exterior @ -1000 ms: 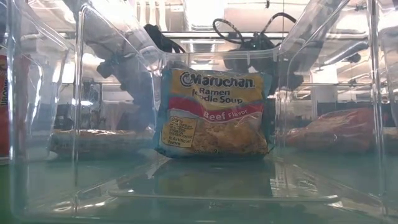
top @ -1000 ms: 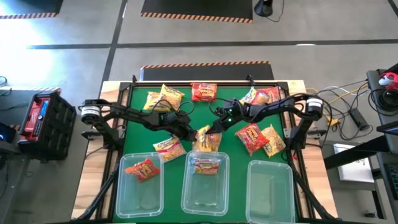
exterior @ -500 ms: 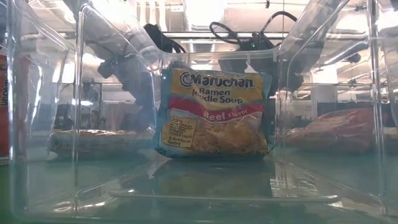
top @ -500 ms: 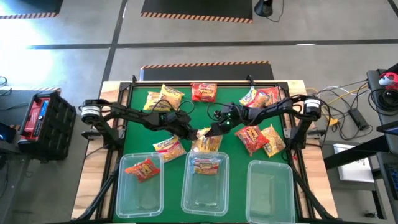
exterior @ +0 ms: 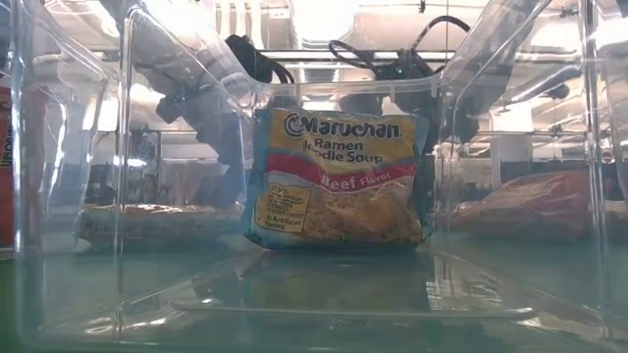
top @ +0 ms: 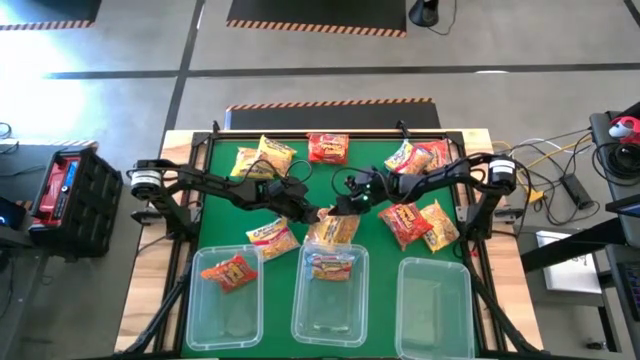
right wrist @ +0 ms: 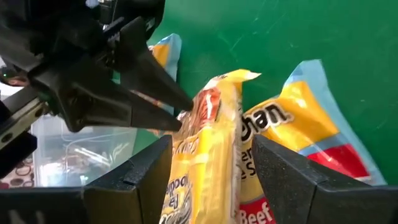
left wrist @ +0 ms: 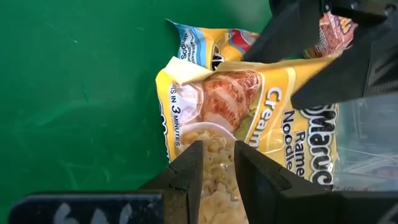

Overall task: Sort Maruchan noodles
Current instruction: Put the yellow noodle pack into the right transparent bin

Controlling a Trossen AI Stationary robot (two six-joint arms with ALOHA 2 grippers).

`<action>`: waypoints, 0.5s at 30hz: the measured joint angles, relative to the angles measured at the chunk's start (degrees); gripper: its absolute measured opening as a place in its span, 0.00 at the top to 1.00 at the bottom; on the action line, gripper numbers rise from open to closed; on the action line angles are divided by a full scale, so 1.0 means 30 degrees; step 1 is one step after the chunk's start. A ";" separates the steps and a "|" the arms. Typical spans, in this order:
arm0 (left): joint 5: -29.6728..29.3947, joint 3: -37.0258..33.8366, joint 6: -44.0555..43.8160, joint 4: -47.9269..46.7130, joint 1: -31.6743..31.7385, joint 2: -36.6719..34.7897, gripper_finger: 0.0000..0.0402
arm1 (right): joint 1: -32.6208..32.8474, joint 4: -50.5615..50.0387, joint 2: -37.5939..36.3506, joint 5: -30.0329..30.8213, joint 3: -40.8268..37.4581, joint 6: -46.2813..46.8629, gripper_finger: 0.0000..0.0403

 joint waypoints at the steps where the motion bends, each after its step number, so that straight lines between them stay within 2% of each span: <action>1: -0.0049 0.0000 -0.0005 0.0000 0.0000 0.0000 0.82 | 0.0075 0.0000 0.0000 -0.0001 0.0000 0.0001 0.49; 15: -0.0727 0.0000 -0.0268 0.0050 0.0000 0.0000 0.82 | 0.0464 -0.1122 0.0015 -0.0357 0.0007 0.0335 0.60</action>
